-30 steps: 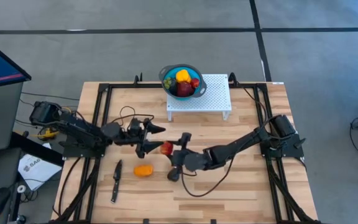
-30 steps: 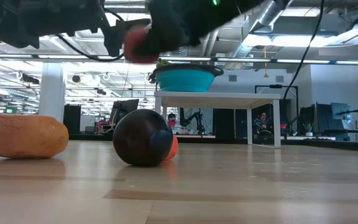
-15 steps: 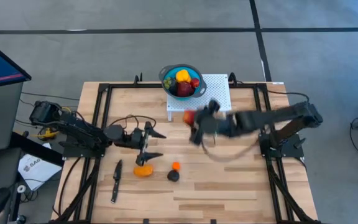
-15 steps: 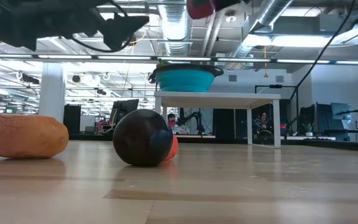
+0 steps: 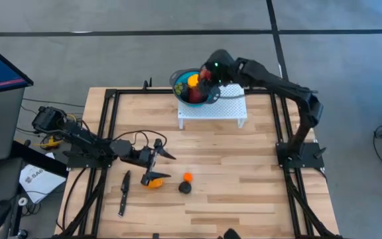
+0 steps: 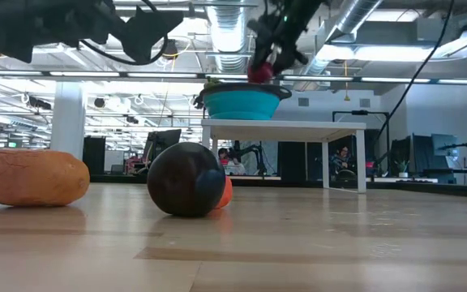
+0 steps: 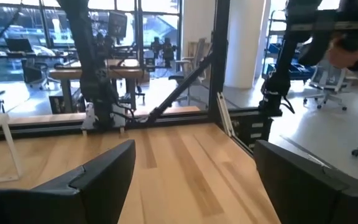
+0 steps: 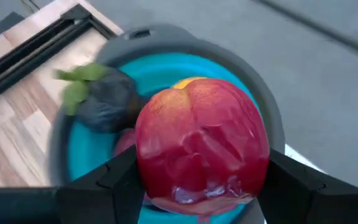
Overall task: Pick & Place Fruit
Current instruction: Put the red apple into the blue strainer bowl on the shelf
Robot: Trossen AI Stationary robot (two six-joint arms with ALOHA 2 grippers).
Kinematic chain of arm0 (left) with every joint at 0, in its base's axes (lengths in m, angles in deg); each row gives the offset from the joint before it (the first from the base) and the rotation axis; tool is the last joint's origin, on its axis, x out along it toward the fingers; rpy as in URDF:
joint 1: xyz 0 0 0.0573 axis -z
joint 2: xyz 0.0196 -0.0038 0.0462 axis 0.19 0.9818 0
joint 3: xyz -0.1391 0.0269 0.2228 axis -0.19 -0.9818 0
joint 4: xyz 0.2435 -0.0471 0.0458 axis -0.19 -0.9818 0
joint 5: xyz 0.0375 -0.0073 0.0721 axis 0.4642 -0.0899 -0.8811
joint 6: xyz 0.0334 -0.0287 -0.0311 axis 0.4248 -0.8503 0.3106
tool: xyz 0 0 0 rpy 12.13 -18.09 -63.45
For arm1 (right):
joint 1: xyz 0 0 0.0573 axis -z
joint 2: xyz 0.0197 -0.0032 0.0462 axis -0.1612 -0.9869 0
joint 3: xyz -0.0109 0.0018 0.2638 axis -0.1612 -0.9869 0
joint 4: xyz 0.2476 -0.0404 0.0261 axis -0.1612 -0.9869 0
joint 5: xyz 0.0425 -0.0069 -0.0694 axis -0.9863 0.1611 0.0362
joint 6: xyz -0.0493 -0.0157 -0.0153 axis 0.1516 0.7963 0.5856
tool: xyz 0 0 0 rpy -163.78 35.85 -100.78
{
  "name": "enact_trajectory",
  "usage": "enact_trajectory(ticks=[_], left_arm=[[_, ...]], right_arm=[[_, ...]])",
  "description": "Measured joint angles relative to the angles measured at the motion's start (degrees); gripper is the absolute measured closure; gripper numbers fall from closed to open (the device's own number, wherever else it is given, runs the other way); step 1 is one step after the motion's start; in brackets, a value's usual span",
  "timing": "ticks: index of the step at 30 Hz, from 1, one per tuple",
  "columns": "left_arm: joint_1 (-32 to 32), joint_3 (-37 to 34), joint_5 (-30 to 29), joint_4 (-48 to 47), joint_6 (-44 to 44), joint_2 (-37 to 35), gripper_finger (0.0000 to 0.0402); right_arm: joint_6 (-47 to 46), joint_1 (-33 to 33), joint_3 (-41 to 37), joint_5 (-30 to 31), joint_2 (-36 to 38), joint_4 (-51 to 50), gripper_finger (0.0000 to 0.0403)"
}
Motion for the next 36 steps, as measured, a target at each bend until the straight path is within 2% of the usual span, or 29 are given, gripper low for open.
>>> enact_trajectory(ticks=[4, 20, 30, 36], left_arm=[[0.17, 0.0, -0.04, -0.04, -0.19, 0.0, 0.0082], [0.17, 0.0, -0.17, -0.04, -1.14, 0.0, 0.0082], [0.17, 0.0, -0.15, -0.04, -1.14, 0.0, 0.0082], [0.17, 0.0, 0.04, -0.02, -1.14, 0.0, 0.0082]], right_arm=[[-0.48, 2.65, 0.38, -5.09, -2.51, -0.37, 0.0162], [1.11, 2.0, 0.5, -5.33, -3.58, -0.31, 0.0161], [1.62, 2.0, 0.5, -5.07, -3.71, -0.05, 0.0082], [1.55, 2.03, 0.48, -4.89, -3.73, 2.32, 0.0067]])
